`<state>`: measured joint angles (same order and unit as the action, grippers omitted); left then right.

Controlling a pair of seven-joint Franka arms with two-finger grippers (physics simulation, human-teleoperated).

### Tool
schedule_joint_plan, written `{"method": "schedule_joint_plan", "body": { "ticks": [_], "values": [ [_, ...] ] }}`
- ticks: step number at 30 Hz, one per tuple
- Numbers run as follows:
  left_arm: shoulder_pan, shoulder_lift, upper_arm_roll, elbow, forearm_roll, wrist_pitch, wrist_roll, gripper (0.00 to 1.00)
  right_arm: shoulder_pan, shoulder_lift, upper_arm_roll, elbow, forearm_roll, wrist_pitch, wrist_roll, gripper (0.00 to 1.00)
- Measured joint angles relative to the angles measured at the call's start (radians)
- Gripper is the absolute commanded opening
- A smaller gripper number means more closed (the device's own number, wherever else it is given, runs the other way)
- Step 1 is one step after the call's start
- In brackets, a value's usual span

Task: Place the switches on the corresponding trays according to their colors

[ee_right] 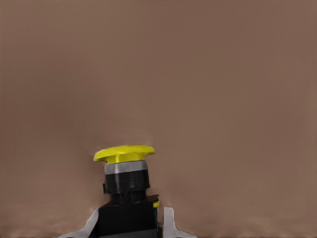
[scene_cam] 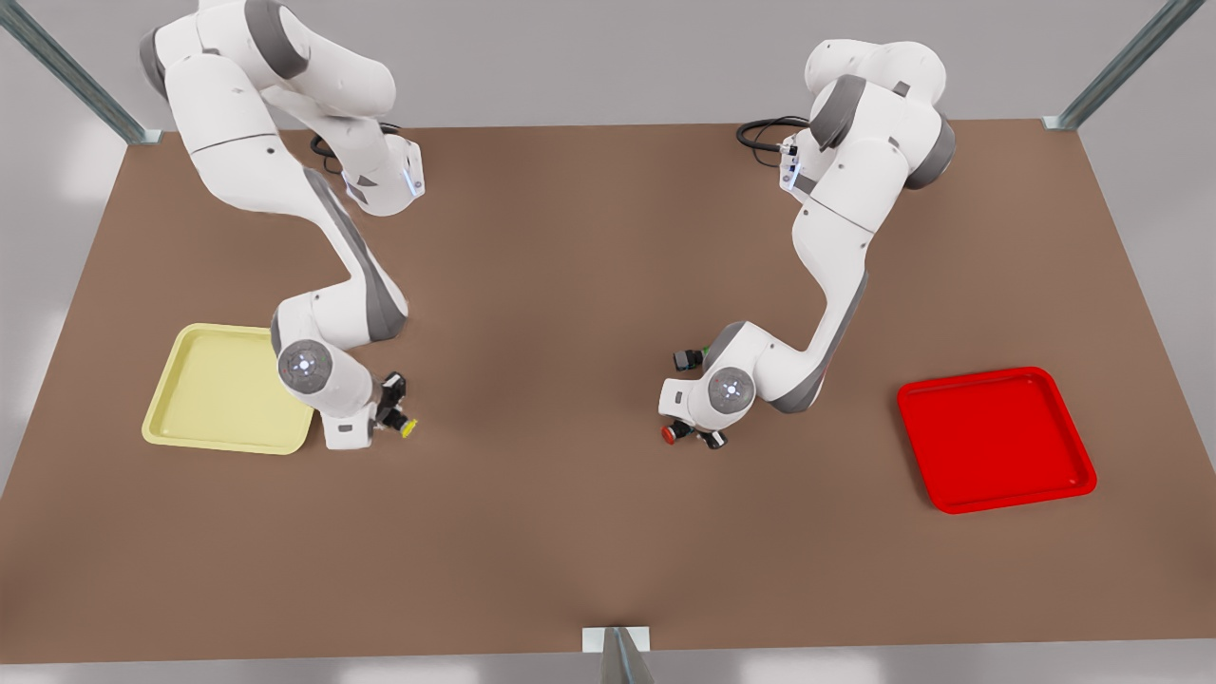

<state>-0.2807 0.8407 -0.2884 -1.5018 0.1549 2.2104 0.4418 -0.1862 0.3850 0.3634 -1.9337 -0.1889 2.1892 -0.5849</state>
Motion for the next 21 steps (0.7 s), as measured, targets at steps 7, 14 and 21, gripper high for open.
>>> {"method": "schedule_joint_plan", "body": {
  "ticks": [7, 14, 21],
  "values": [
    [-0.005, 0.000, -0.001, 0.000, -0.002, 0.002, -0.009, 0.58, -0.434, -0.188, -0.010, -0.220, -0.004, -0.014, -0.464, 0.50],
    [-0.005, 0.002, -0.001, 0.000, -0.003, 0.006, -0.017, 0.55, -0.465, -0.120, -0.058, -0.196, -0.049, 0.086, -0.447, 1.00],
    [-0.005, -0.004, -0.002, 0.000, -0.003, -0.016, -0.009, 0.53, -0.472, -0.214, 0.033, -0.084, 0.012, -0.182, -0.359, 1.00]
  ]
}}
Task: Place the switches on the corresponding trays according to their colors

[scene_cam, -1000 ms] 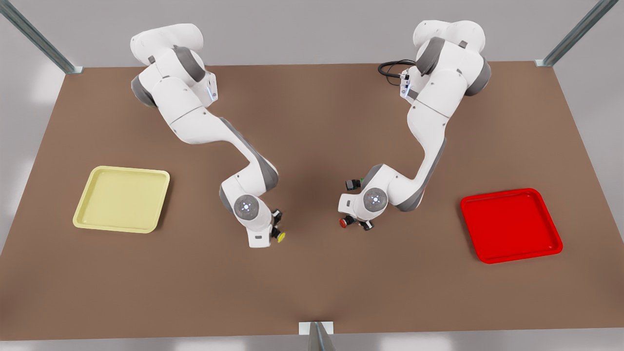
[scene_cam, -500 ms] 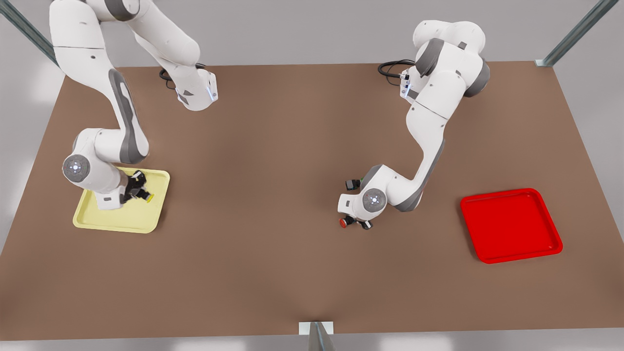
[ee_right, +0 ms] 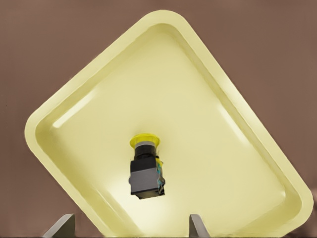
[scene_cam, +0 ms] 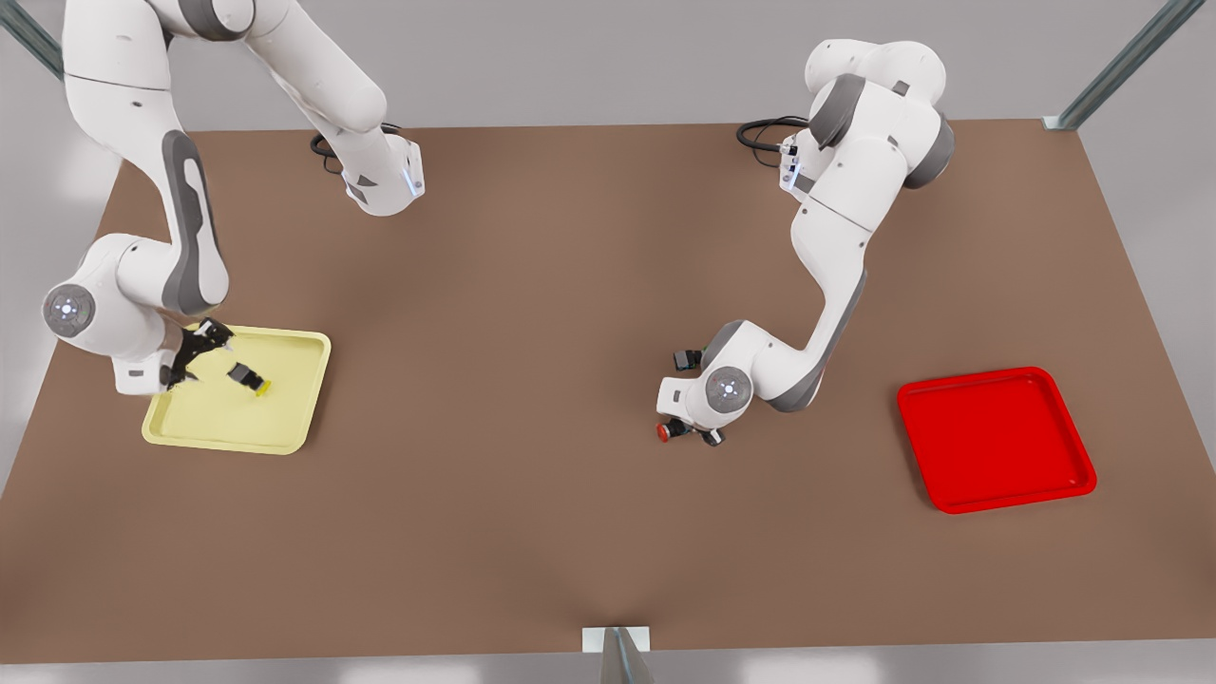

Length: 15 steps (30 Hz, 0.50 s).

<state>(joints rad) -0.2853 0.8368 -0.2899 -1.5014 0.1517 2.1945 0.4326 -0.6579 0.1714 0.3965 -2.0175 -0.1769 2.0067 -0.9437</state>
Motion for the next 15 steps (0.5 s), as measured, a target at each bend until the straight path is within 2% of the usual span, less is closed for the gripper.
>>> {"method": "schedule_joint_plan", "body": {
  "ticks": [2, 4, 5, 6, 7, 12, 15],
  "values": [
    [0.000, -0.001, 0.000, 0.001, 0.002, -0.005, -0.005, 0.49, 0.008, -0.005, 0.128, 0.179, 0.005, -0.232, 0.145, 1.00],
    [0.000, -0.002, 0.000, 0.000, 0.034, -0.005, -0.006, 0.49, 0.011, -0.002, 0.209, 0.237, 0.005, -0.308, 0.289, 1.00],
    [0.000, -0.005, 0.003, 0.001, 0.068, -0.005, -0.004, 0.52, 0.010, 0.000, 0.222, 0.237, 0.005, -0.309, 0.319, 1.00],
    [0.001, -0.012, 0.006, 0.005, 0.109, -0.020, -0.001, 0.71, 0.018, -0.001, 0.242, 0.238, 0.005, -0.312, 0.360, 1.00],
    [0.001, -0.021, 0.010, 0.006, 0.099, -0.027, 0.023, 1.00, 0.041, -0.005, 0.245, 0.238, 0.005, -0.317, 0.378, 1.00],
    [0.001, -0.052, 0.018, 0.010, 0.012, -0.135, 0.029, 1.00, 0.028, -0.003, 0.243, 0.237, 0.005, -0.317, 0.381, 1.00],
    [0.000, -0.051, 0.018, 0.070, -0.006, -0.126, 0.024, 1.00, 0.029, -0.005, 0.242, 0.240, 0.004, -0.314, 0.384, 1.00]
  ]
}}
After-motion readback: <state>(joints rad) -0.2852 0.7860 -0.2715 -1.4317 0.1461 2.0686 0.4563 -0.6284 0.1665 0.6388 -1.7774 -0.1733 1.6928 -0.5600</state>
